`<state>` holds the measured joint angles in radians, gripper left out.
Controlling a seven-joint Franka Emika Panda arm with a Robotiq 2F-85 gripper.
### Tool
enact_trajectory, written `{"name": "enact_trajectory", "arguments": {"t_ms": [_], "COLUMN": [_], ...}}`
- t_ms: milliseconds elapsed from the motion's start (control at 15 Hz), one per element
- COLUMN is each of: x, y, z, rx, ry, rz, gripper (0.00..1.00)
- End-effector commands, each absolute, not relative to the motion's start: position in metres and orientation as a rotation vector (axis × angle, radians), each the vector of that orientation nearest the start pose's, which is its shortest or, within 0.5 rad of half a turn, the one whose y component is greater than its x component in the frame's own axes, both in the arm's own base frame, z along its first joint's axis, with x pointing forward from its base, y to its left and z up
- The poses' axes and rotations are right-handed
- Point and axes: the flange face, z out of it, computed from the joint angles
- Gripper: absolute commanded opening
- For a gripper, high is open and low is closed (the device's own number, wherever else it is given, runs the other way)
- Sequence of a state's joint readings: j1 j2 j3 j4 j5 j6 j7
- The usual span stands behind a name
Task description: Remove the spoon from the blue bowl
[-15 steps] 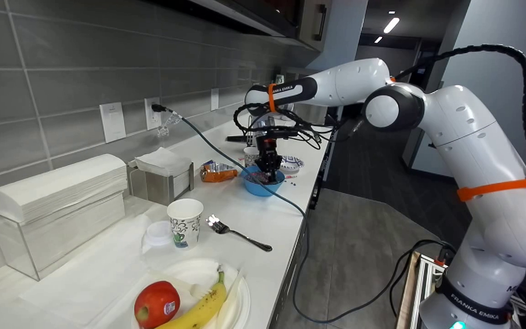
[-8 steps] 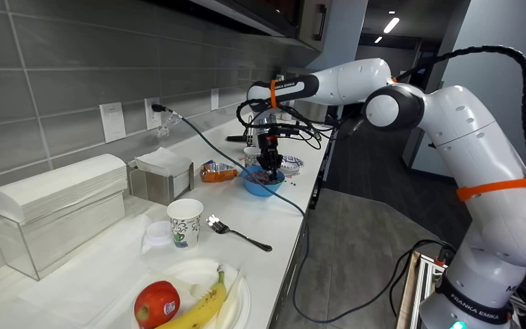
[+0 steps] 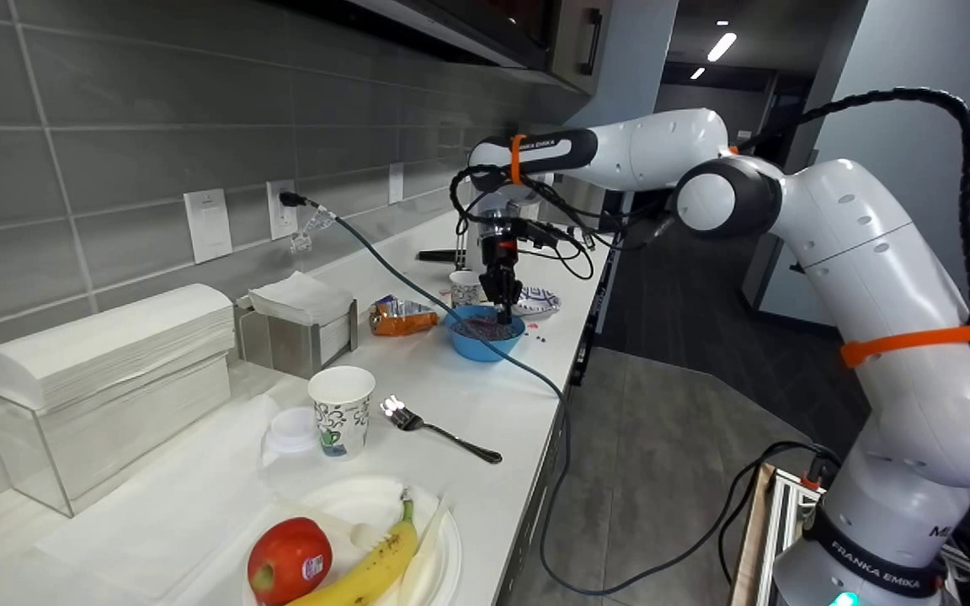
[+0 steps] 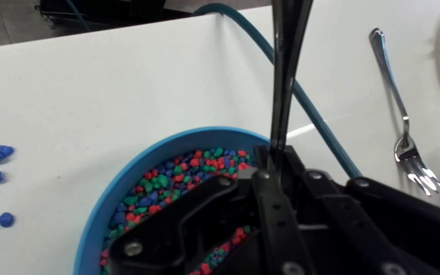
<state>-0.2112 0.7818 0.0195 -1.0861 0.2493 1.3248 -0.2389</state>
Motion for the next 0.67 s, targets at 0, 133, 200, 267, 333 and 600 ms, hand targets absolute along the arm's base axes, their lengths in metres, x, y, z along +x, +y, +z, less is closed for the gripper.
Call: {"name": "enact_trajectory", "arguments": {"t_ms": [0, 133, 200, 267, 333, 600], "x": [0.686, 0.683, 0.681, 0.68, 0.678, 0.677], "y": [-0.117, -0.124, -0.127, -0.131, -0.135, -0.151], "z": [0.337, 0.337, 0.337, 0.337, 0.337, 0.336], "rx": [-2.556, -2.487, -2.453, -2.426, -2.396, -2.325], "ry": [-0.134, -0.178, -0.197, -0.208, -0.219, -0.233], "rz": [0.643, 0.65, 0.655, 0.657, 0.657, 0.634], "gripper": [0.03, 0.03, 0.03, 0.03, 0.03, 0.03]}}
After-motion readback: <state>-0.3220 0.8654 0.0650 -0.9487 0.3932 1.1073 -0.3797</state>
